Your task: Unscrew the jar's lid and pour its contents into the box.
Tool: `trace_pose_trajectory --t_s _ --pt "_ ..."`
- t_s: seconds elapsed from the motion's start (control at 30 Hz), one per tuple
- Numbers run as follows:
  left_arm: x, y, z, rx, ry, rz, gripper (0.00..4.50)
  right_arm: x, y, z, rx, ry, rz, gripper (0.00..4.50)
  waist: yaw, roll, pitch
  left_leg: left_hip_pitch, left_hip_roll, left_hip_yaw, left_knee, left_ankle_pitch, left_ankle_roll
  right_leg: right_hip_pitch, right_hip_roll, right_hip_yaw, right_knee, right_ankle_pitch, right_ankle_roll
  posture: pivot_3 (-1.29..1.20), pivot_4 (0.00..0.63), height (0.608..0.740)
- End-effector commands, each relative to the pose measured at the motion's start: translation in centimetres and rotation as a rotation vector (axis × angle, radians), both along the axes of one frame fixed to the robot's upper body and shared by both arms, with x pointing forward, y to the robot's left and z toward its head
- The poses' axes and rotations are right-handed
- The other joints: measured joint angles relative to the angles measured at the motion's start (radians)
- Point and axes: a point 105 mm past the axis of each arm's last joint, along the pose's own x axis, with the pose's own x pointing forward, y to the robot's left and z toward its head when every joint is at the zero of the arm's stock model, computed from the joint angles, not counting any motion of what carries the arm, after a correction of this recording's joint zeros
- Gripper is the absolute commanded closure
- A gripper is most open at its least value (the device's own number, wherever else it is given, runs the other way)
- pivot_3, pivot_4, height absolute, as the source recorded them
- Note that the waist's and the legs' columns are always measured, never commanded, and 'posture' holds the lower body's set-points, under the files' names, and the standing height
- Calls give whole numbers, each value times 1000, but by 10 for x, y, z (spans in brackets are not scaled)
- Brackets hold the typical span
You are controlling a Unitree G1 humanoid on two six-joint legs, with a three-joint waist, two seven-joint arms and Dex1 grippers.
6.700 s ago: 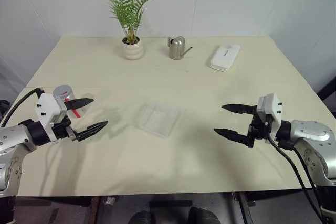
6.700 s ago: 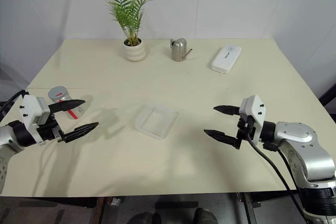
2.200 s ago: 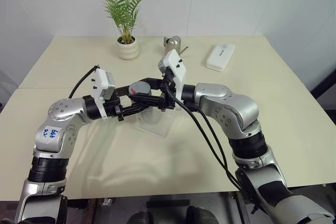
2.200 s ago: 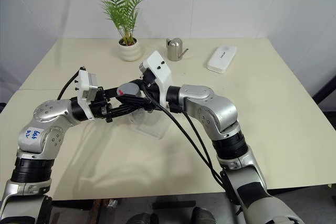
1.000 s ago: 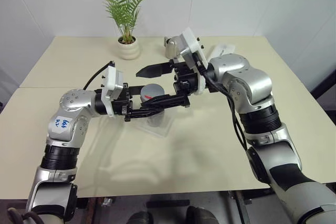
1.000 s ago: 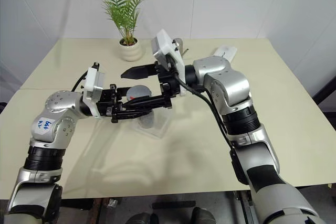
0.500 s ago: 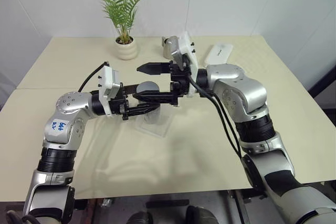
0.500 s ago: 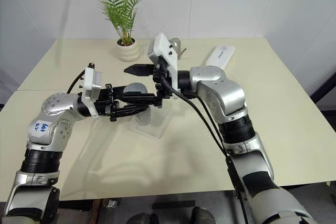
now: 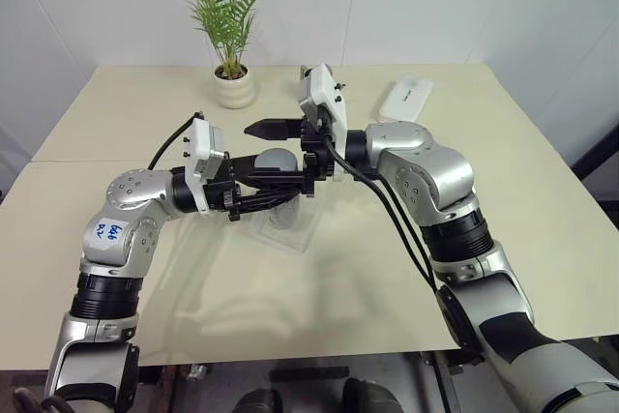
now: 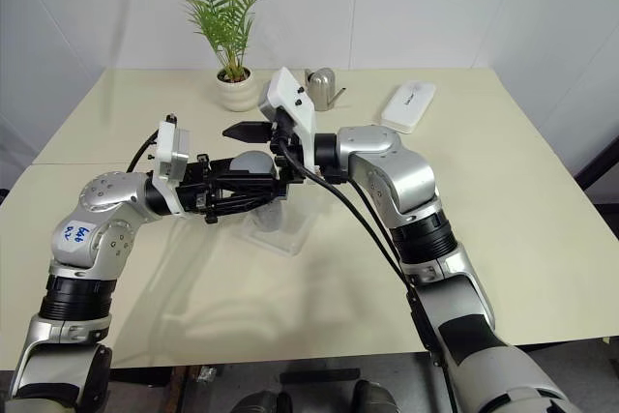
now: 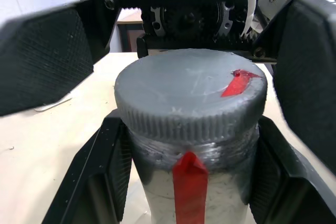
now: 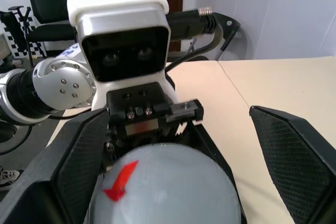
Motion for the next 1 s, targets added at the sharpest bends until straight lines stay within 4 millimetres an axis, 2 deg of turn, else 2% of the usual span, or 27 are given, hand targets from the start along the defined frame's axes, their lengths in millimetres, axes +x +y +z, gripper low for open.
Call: trace_pose_trajectory --t_s 0.03,0.2,0.47,0.67,0.77,0.9,1.0 --pt "-9 0 17 -26 -73 -21 2079 2 -14 10 26 -51 -5 14 1 0 0 0 0 0 0 0 0 0 0 0 0 0 0 0 150 740" --pt "-11 2 16 -21 -76 -23 2079 14 -39 19 49 -56 -43 14 0 0 0 0 0 0 0 0 0 0 0 1 0 0 0 0 150 740" --pt "-12 5 13 -7 -86 -25 2079 24 -68 23 70 -19 -86 14 1 0 0 0 0 0 0 0 0 0 0 0 0 0 0 0 150 740" --pt "-11 10 9 9 -86 -10 2079 34 -93 17 45 5 -151 14 2 0 0 0 0 1 1 0 0 0 0 1 0 0 0 0 150 740" --pt "-8 13 8 18 -85 9 2079 27 -93 18 42 17 -109 14 -1 0 0 0 0 1 1 0 0 0 0 1 0 0 0 0 150 740" --pt "-5 14 8 25 -82 20 2079 9 -81 25 68 29 -12 14 0 0 0 0 0 2 1 0 0 -1 0 2 1 0 0 0 150 740" --pt "-5 11 6 31 -72 16 2079 -13 -49 28 87 26 78 14 -1 0 0 0 1 2 1 0 0 -1 0 2 1 0 0 0 150 740"
